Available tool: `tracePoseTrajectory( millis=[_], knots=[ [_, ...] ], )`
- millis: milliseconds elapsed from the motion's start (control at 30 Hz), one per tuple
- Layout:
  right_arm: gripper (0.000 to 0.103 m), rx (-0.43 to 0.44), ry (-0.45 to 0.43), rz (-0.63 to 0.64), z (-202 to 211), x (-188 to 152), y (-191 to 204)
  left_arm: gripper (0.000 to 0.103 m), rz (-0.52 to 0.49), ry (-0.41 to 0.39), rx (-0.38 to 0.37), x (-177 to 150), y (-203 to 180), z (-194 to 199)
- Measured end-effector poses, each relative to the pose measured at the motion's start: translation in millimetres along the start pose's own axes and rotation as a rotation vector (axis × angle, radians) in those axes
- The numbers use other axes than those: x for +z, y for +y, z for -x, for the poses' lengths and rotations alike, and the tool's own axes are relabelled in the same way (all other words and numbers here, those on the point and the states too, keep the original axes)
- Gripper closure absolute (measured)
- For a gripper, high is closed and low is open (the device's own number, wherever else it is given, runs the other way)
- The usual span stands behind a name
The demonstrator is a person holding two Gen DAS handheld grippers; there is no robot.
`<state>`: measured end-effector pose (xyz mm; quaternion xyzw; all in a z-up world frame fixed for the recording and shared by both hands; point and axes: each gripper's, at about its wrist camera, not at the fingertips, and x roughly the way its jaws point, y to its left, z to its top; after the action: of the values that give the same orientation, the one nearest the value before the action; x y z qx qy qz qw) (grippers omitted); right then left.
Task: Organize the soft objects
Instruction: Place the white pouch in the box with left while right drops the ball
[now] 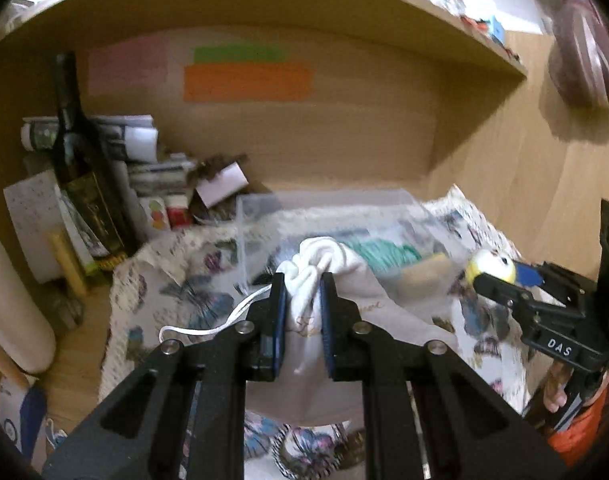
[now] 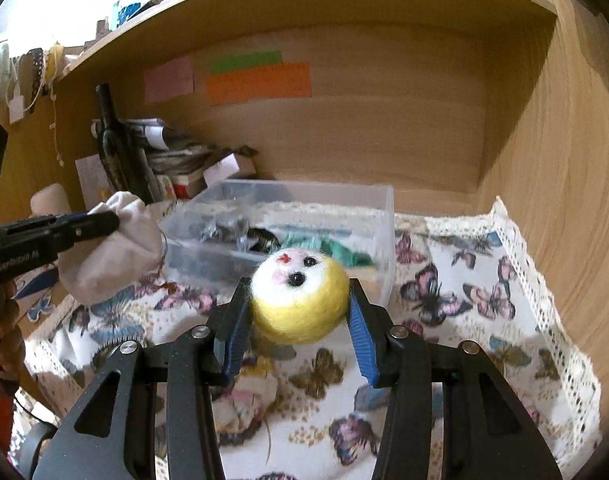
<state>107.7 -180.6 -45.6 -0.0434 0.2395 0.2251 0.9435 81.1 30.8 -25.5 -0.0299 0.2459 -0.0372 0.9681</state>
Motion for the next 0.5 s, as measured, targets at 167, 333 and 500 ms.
tracePoseTrajectory(
  millis=[167,333,500],
  knots=[
    [0.061,-0.005,-0.019,0.013,-7.3,17.7,-2.0,0.088,0.004,-0.059,0.036,21.4,3.2,-0.3],
    [0.061,-0.014,-0.050,0.023,-11.5,38.7,-5.3,0.088,0.032,-0.071,0.051,40.2,5.4,-13.4],
    [0.061,-0.022,-0.063,0.040,-17.9,55.8,-8.7,0.088,0.013,-0.047,0.077,50.9,1.6,-37.3]
  ],
)
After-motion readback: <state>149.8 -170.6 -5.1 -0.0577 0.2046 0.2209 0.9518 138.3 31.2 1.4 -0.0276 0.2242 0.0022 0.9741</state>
